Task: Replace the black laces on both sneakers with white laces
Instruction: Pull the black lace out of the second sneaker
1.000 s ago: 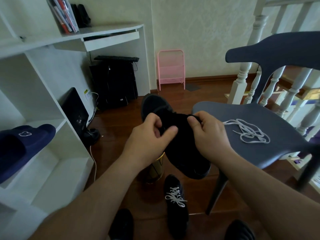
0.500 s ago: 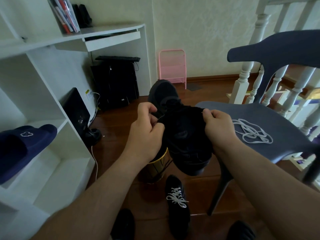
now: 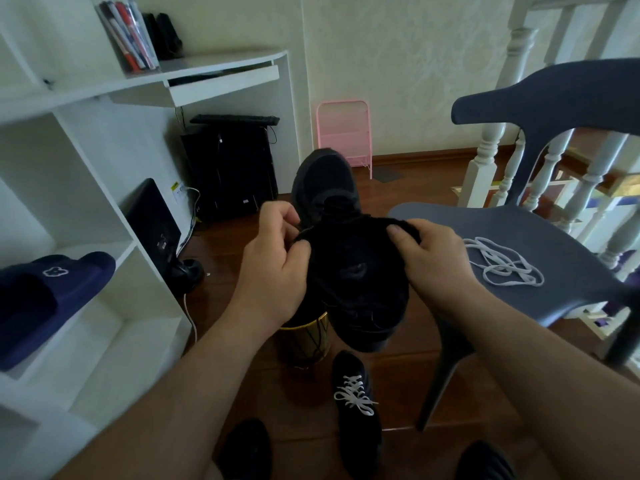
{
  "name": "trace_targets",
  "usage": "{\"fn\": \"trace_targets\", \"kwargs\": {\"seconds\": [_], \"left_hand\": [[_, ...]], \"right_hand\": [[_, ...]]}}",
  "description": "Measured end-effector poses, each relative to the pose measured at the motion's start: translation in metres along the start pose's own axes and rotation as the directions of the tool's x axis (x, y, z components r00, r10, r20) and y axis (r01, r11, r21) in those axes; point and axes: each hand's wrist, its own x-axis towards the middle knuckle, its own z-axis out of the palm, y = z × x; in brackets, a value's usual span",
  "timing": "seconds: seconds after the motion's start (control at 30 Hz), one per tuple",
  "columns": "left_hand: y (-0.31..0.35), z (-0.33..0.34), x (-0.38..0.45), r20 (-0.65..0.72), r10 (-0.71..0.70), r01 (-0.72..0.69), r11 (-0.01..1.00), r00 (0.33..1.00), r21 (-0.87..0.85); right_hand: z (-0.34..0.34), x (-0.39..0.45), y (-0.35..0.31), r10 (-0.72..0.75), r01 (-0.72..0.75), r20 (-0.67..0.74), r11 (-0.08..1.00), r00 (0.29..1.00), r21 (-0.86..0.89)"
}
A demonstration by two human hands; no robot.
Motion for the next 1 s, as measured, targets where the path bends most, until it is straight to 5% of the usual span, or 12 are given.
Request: {"fn": "trace_targets", "kwargs": {"seconds": [0.2,0.37,0.57,0.77,0.9,1.0], "left_hand": [[-0.008,0.000,0.002,0.088,-0.002,-0.010,0.990,0.996,0.137],[-0.008,0.003,0.001,0.134,-0.134,0.080,0.934,0.982,0.349],[-0.005,0.011,-0.002,0.087,0.095,-0.126,0.861,0.992,0.492],[-0.011,0.018,0.004,0.052,0.206,-0.191,0.745,0.977,0.639],[-0.011,0.021,0.004,0.061,0.253,-0.236,0.753,0.966,0.614],[-0.010,0.020,0.001,0.016,0.170,-0.159,0.882,0.985,0.443]], "right_hand": [[-0.003,-0.001,0.001,-0.038,0.037,-0.006,0.999,0.999,-0.010],[0.008,-0.016,-0.012,-0.080,0.080,0.026,0.997,0.996,0.007],[0.014,-0.021,-0.020,-0.073,0.075,0.054,0.997,0.996,-0.026],[0.027,-0.023,-0.018,-0.235,0.242,0.067,0.961,0.970,-0.135],[0.030,-0.023,-0.020,-0.349,0.352,0.049,0.912,0.936,-0.209],[0.032,-0.021,-0.020,-0.409,0.409,0.076,0.847,0.910,-0.339]]}}
